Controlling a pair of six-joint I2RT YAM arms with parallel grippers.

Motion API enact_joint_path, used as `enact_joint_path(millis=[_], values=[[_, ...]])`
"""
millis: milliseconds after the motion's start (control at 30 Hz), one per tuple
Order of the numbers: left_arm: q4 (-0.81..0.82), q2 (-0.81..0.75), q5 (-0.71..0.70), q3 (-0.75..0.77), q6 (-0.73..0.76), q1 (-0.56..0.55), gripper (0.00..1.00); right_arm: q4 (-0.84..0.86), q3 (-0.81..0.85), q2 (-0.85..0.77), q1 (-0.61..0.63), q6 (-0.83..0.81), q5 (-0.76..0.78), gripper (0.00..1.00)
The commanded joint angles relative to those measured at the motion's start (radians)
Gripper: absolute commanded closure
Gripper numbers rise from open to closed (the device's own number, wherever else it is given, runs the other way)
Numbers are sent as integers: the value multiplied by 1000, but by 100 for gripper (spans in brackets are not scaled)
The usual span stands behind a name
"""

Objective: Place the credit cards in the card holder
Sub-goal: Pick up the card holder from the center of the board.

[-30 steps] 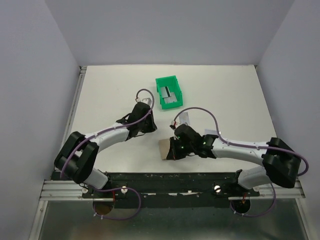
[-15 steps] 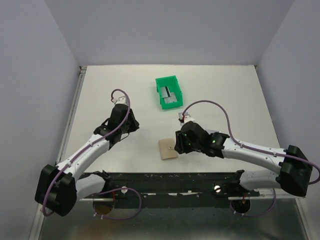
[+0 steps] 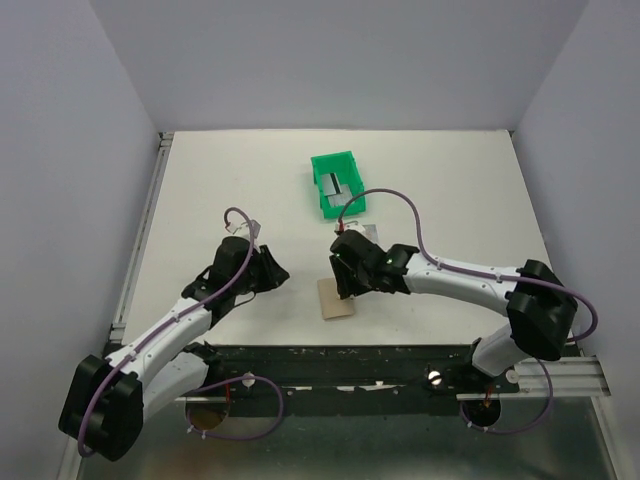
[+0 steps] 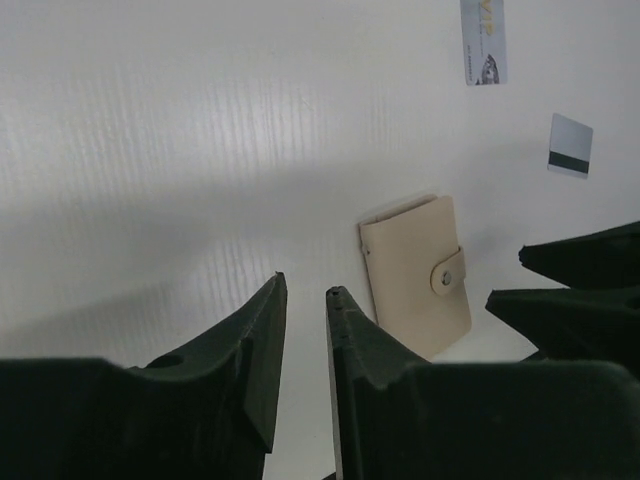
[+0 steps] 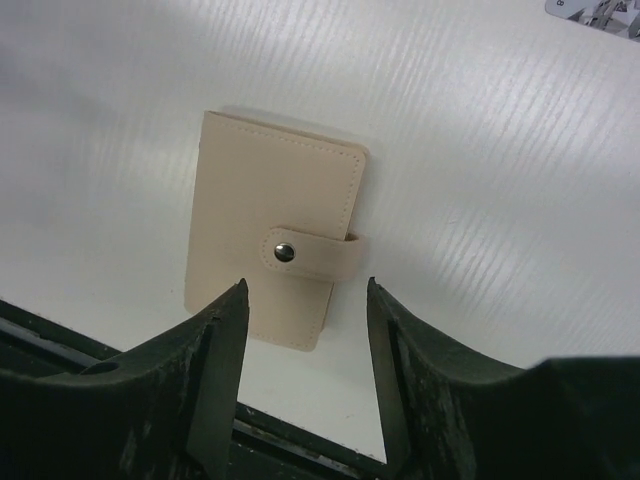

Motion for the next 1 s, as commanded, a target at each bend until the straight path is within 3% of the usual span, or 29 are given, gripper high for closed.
enact_joint_path(millis=[0, 333, 967], values=[[153, 4, 134, -42, -46, -22, 62, -73, 66, 61, -2, 23, 48, 40], [196, 31, 149, -81, -61, -57, 62, -90, 111, 149, -2, 77, 24, 33], [239, 93, 159, -83, -69, -100, 63, -73, 120, 227, -1, 101, -13, 42]])
